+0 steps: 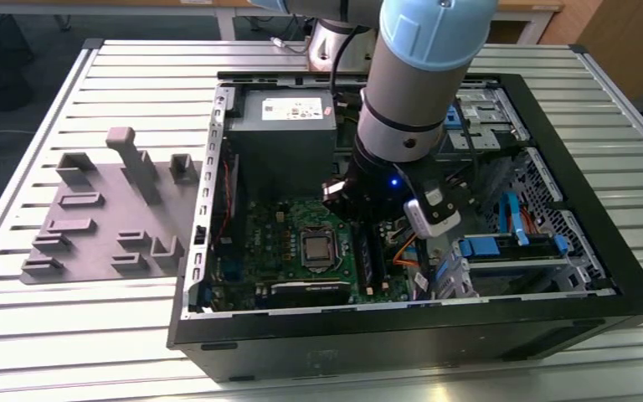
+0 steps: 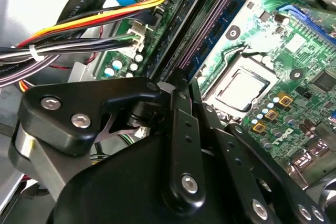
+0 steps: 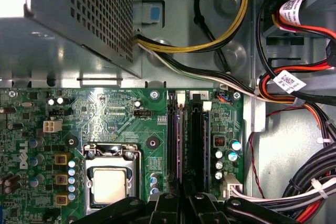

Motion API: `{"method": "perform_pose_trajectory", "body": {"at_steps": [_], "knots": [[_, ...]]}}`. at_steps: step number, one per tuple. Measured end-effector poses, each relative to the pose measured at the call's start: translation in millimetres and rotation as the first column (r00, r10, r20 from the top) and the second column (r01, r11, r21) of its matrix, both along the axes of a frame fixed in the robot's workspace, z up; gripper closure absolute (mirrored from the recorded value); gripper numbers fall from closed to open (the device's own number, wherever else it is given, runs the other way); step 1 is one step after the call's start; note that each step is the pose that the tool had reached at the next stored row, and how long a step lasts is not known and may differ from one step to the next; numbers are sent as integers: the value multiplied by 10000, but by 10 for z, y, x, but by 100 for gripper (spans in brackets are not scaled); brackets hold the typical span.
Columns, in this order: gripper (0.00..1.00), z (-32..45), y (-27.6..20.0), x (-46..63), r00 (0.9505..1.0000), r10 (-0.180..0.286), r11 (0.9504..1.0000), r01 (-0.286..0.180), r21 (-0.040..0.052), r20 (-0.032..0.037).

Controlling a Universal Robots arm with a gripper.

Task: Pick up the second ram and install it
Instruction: 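Insert the second ram into the second slot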

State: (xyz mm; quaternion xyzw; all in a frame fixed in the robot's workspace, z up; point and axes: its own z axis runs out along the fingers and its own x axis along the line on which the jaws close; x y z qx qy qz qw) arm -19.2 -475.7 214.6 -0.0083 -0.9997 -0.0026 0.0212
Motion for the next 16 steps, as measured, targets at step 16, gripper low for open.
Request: {"method": "perform_pose_trajectory", "body": {"at_steps": [16], "knots": [[86,-18,-2,10,10000,-89,10000,89,1,1]]}}
